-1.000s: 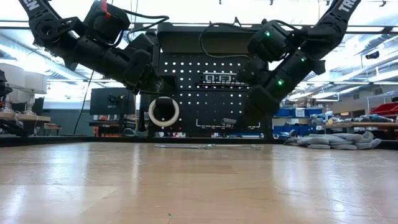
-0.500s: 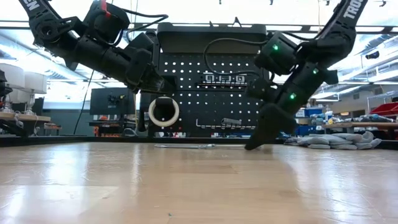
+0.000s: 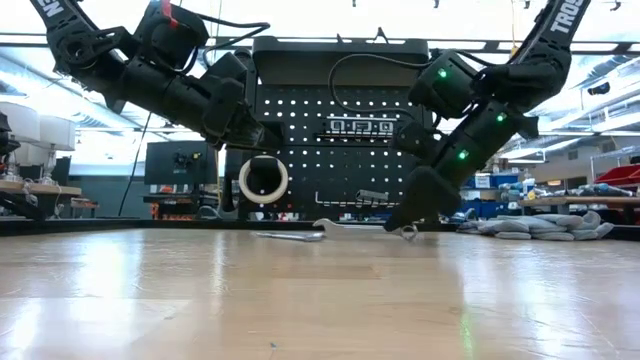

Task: Hang tools onto peg board
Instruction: Hang the right silver wrench on the black pegboard

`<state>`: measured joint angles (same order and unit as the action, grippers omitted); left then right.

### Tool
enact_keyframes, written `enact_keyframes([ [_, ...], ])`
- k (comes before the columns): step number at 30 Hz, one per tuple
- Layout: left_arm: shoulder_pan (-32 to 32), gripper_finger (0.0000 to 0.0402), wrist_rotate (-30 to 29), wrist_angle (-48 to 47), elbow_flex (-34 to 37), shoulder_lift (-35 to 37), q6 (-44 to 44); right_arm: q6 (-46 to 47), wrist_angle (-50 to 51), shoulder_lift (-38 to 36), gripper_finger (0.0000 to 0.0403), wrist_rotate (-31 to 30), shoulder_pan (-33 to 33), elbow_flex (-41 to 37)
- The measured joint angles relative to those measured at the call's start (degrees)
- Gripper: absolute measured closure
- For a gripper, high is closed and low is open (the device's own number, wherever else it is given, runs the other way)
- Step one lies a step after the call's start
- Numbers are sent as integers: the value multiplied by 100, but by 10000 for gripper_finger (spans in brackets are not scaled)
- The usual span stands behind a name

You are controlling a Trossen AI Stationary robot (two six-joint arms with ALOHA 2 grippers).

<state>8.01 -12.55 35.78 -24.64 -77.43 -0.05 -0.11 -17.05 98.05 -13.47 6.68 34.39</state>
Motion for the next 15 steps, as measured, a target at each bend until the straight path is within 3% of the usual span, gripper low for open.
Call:
enact_keyframes([
  [5, -66, 255, 766, 741, 2, 0, -4, -325, 70, -153, 398, 54, 19, 54],
  [8, -147, 255, 582, 1002, -28, 2, -44, -530, 368, -346, 399, 155, 20, 115],
  [11, -164, 255, 56, 255, -331, -47, -32, -654, 478, -491, 400, 208, 38, 193],
  [15, -149, 255, 179, -787, -1141, -528, 7, -771, 655, -460, 401, 306, 107, 183],
])
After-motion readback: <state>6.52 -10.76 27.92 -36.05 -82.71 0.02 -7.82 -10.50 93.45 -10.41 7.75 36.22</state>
